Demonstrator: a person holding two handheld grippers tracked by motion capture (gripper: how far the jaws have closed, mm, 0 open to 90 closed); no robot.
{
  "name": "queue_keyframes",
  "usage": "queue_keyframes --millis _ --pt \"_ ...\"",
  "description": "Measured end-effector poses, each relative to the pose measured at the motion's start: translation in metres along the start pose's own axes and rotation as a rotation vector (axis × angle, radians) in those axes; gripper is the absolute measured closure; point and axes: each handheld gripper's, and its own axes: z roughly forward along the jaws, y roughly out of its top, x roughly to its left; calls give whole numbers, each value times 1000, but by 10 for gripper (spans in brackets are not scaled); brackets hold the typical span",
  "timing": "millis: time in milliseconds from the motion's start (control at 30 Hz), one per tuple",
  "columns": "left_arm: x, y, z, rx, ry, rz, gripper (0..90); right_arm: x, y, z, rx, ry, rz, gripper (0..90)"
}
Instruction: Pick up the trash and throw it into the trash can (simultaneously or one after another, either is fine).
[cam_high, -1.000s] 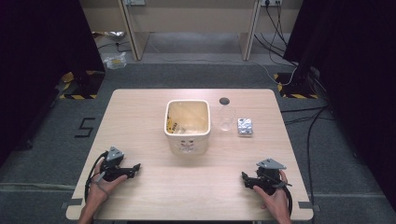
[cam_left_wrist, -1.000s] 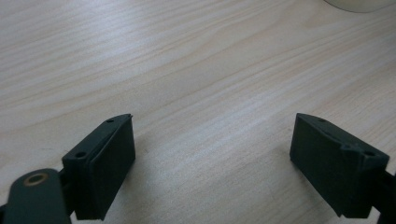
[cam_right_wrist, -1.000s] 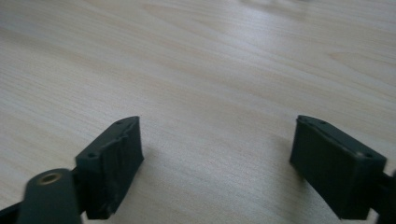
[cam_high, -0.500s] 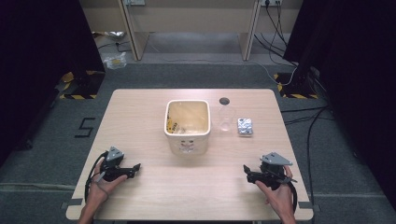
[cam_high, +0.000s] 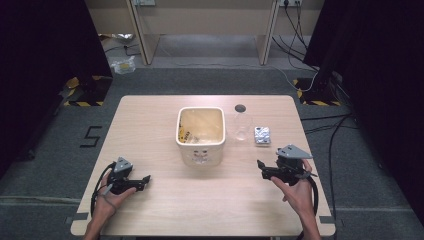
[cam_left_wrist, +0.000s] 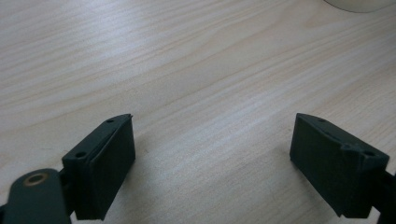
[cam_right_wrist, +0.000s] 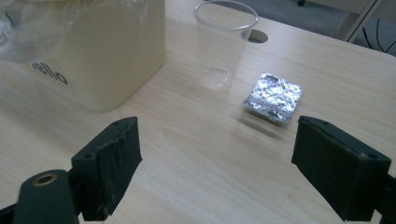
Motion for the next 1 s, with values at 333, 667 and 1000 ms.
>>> queue_keyframes --millis 333,667,1000 --pt "0 0 0 0 0 0 133 1 24 15 0 48 -35 204" --pt "0 0 0 0 0 0 133 -2 47 29 8 56 -66 252" --pt "0 0 0 0 0 0 133 -4 70 46 10 64 -109 310"
